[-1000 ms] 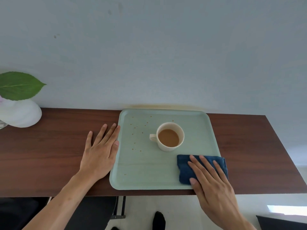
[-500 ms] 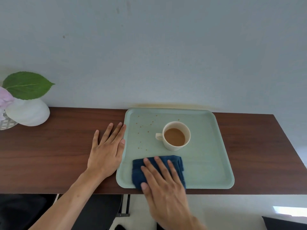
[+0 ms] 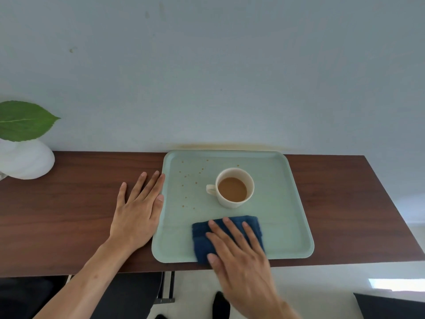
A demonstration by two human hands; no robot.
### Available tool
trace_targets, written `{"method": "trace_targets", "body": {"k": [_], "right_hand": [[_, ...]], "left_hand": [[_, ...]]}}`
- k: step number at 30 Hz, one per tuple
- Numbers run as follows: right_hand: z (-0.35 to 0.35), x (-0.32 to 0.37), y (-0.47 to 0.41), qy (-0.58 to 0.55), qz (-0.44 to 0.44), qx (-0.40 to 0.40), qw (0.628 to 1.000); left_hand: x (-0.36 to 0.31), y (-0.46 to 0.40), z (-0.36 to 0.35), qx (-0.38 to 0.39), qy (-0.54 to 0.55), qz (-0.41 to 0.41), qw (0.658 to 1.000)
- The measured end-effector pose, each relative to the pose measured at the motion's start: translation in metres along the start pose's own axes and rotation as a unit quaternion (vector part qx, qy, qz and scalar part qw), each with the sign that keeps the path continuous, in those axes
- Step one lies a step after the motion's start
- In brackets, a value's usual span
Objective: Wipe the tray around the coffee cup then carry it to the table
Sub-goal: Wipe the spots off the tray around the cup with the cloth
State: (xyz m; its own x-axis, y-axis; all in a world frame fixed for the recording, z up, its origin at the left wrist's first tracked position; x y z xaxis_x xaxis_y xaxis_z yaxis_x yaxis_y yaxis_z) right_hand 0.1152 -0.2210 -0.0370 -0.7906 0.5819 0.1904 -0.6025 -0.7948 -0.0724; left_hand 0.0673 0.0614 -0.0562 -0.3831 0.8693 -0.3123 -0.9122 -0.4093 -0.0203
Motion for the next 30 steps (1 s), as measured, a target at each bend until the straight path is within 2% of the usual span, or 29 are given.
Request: {"method": "trace_targets", "body": {"k": [7,11,16,21,30], "right_hand": [[0.023,-0.090,0.034,0.014,-0.046,-0.036,0.998],[0.021,-0.095,0.037,0.002,-0.065,-0.048,0.997],[0.008,-0.066,0.027,-0.005,-0.055,-0.053,0.997],[-0.005,-0.008,0.003,0.001,-0.034,-0.021,0.999],[-0.014,0.077,-0.045,0.002,0.008,0.002,1.000]], "left_hand": [[0.001,0.000,-0.001,0.001,-0.008,-0.002,1.000],[0.002,0.000,-0.002,0.000,-0.012,-0.002,1.000],[0.001,0.000,-0.002,0.000,-0.017,-0.001,1.000],[0.001,0.000,-0.002,0.002,-0.012,-0.002,1.000],[0.008,-0.004,0.009,0.050,0.090,-0.005,0.995]]}}
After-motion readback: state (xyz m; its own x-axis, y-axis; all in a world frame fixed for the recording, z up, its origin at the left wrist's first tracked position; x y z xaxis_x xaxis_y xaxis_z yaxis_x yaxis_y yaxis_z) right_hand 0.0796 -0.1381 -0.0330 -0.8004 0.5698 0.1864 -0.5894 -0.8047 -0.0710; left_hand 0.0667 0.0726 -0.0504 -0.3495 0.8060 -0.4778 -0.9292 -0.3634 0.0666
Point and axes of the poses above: each hand's wrist, its own y-axis away from the middle knuckle, its own z-axis out of the back of the hand, x = y × z, the point moved 2 cm from there along -y, towards the middle knuckle, and after that the axes turned 3 degrees about y, right-handed, at the moved point
